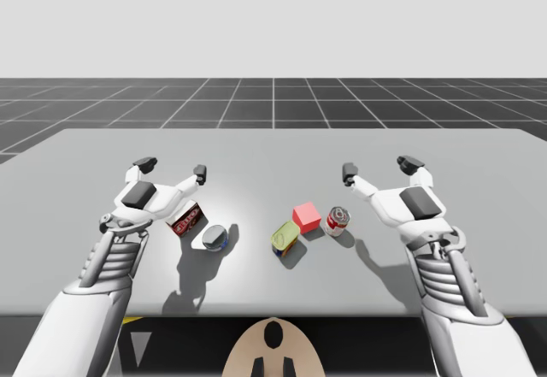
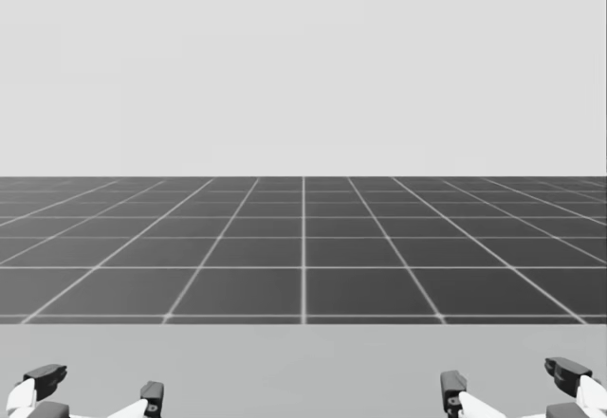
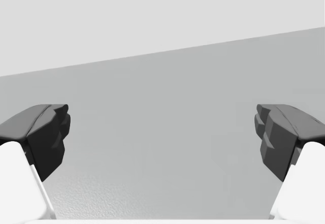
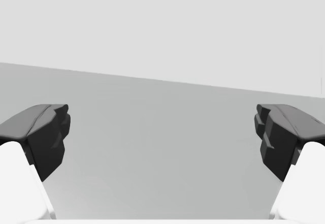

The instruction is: Find the red cube and pick it up.

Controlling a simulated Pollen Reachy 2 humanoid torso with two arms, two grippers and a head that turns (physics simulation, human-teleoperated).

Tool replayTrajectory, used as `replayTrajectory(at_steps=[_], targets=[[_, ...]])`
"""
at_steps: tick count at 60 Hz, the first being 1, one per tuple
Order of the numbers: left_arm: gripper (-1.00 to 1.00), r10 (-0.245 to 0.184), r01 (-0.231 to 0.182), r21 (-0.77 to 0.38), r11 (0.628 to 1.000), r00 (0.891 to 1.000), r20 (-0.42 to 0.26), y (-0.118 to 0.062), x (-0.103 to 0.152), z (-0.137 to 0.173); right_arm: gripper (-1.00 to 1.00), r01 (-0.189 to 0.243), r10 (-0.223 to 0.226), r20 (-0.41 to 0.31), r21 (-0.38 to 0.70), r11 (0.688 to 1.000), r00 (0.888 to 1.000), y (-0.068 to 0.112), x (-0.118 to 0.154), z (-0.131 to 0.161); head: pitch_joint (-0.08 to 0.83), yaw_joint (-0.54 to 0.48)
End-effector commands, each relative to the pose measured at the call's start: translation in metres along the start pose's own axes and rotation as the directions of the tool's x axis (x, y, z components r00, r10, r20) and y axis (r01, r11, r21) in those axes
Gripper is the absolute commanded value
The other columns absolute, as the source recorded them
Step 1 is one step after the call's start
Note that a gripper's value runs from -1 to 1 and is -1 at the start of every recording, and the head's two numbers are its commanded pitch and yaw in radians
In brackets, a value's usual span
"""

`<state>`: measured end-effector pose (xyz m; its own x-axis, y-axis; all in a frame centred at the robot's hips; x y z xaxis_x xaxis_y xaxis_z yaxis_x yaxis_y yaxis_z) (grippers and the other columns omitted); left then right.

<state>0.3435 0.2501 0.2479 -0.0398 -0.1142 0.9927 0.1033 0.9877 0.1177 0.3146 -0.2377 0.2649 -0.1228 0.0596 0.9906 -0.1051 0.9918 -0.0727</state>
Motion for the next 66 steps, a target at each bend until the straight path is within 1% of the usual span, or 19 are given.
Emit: replayTrajectory(at_steps=[1,4,6,9,10,13,14,17,18,21,23,26,29,30,47,52,57,61,66], targets=[[-1.0,0.0,0.0,0.001,1.0,1.0,-0.001,-0.001,0.0,0.0,-1.0,-0.002,0.003,0.024,-0.039,0.999,1.0,0.0,-0.001,0.001,0.009,0.0],[-1.0,-0.001,0.001,0.001,1.0,1.0,0.0,-0.001,0.0,0.0,-1.0,-0.003,0.003,0.027,-0.014,1.0,1.0,0.0,0.001,0.001,0.016,0.0],[-1.0,-0.001,0.001,0.001,1.0,1.0,0.0,-0.001,0.0,0.0,-1.0,0.012,-0.012,0.026,-0.013,1.0,1.0,-0.001,0.001,0.0,0.031,0.0],[-1.0,-0.001,0.001,0.001,1.0,1.0,0.0,-0.001,0.0,0.0,-1.0,0.008,-0.008,0.021,-0.014,1.0,1.0,-0.002,0.001,-0.001,0.047,0.0],[-1.0,-0.001,0.001,0.001,1.0,1.0,0.0,-0.001,0.001,0.0,-1.0,0.01,-0.01,0.016,-0.013,1.0,1.0,-0.002,0.001,-0.001,0.07,-0.01],[-1.0,-0.002,0.002,0.002,1.0,1.0,0.001,-0.001,0.001,0.0,-1.0,0.011,-0.011,0.013,-0.014,1.0,1.0,-0.003,0.001,-0.001,0.098,-0.01],[-1.0,-0.001,0.001,0.002,1.0,1.0,0.002,-0.001,0.001,0.001,-1.0,0.011,-0.011,0.012,-0.015,1.0,1.0,-0.003,0.001,-0.001,0.132,-0.01],[-1.0,-0.001,0.001,0.003,1.0,1.0,0.003,-0.001,0.001,0.001,-1.0,0.011,-0.011,0.01,-0.014,1.0,1.0,-0.002,0.001,-0.001,0.168,-0.02],[-1.0,-0.002,0.002,0.003,1.0,1.0,0.004,0.0,0.001,0.001,-1.0,0.009,-0.009,0.01,-0.014,1.0,1.0,-0.002,0.0,-0.001,0.201,-0.02],[-1.0,-0.003,0.003,0.003,1.0,1.0,0.005,0.0,0.001,0.001,-1.0,0.01,-0.01,0.008,-0.014,1.0,1.0,-0.002,0.0,-0.001,0.237,-0.03],[-1.0,-0.003,0.003,0.003,1.0,1.0,0.006,0.0,0.002,0.001,-1.0,0.01,-0.01,0.007,-0.014,1.0,1.0,-0.002,0.0,-0.001,0.282,-0.03],[-1.0,-0.002,0.002,0.002,1.0,1.0,0.007,0.0,0.002,0.001,-1.0,0.006,-0.006,0.005,-0.014,1.0,1.0,-0.002,-0.001,-0.002,0.326,-0.04],[-1.0,-0.004,0.004,0.002,1.0,1.0,0.008,0.0,0.002,0.002,-1.0,0.006,-0.006,0.005,-0.014,1.0,1.0,-0.002,-0.001,-0.002,0.359,-0.05],[-1.0,-0.005,0.005,0.002,1.0,1.0,0.009,0.001,0.002,0.002,-1.0,0.006,-0.006,0.004,-0.015,1.0,1.0,-0.002,-0.001,-0.002,0.391,-0.05],[-1.0,-0.014,0.014,-0.006,1.0,1.0,0.024,0.0,0.005,0.005,-1.0,0.0,0.0,0.002,-0.017,1.0,1.0,-0.001,-0.002,-0.003,0.614,-0.15],[-1.0,-0.014,0.014,-0.01,1.0,1.0,0.028,-0.001,0.006,0.005,-1.0,-0.003,0.003,0.005,-0.017,1.0,1.0,-0.001,0.0,-0.002,0.659,-0.16],[-1.0,-0.015,0.015,-0.01,1.0,0.999,0.029,-0.002,0.007,0.006,-1.0,0.0,0.0,0.0,-0.004,1.0,1.0,0.002,0.002,0.001,0.675,-0.17],[-1.0,-0.016,0.016,-0.007,1.0,0.999,0.031,-0.002,0.007,0.007,-1.0,-0.017,0.017,-0.011,0.009,1.0,1.0,0.008,0.008,0.007,0.677,-0.17],[-1.0,-0.011,0.011,-0.003,1.0,1.0,0.027,-0.002,0.007,0.007,-1.0,-0.007,0.009,-0.035,0.066,0.998,0.999,0.019,0.019,0.024,0.674,-0.16]])
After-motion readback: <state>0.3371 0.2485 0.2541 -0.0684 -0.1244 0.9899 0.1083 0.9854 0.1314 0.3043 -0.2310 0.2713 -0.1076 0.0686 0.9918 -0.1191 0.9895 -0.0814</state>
